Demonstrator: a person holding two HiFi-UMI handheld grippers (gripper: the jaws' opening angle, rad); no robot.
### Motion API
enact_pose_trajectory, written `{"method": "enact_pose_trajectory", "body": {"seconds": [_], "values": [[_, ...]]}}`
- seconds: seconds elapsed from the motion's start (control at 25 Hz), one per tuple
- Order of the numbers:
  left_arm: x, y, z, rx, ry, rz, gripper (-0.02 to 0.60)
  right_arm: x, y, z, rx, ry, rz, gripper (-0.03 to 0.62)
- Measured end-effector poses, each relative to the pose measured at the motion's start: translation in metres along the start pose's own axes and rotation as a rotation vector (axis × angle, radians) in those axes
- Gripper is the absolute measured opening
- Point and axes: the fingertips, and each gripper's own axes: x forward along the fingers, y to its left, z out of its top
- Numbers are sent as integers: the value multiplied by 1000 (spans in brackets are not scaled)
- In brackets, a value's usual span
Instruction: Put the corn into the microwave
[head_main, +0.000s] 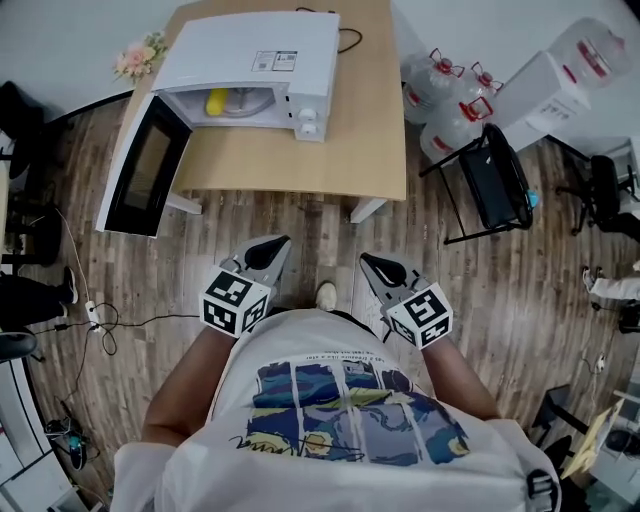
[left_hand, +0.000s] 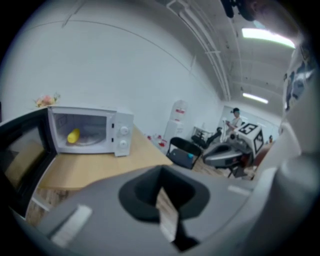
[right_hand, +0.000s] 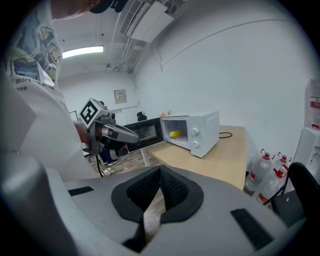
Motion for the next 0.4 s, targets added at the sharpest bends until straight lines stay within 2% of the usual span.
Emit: {"method": "enact_pose_trajectory", "body": {"seconds": [0.16, 0.4], "values": [[-39, 31, 0, -35, -45, 44, 9, 38, 16, 19, -70, 31, 37, 9], [-118, 99, -22, -90, -82, 120, 9, 111, 64, 54, -123, 48, 72, 9]]}}
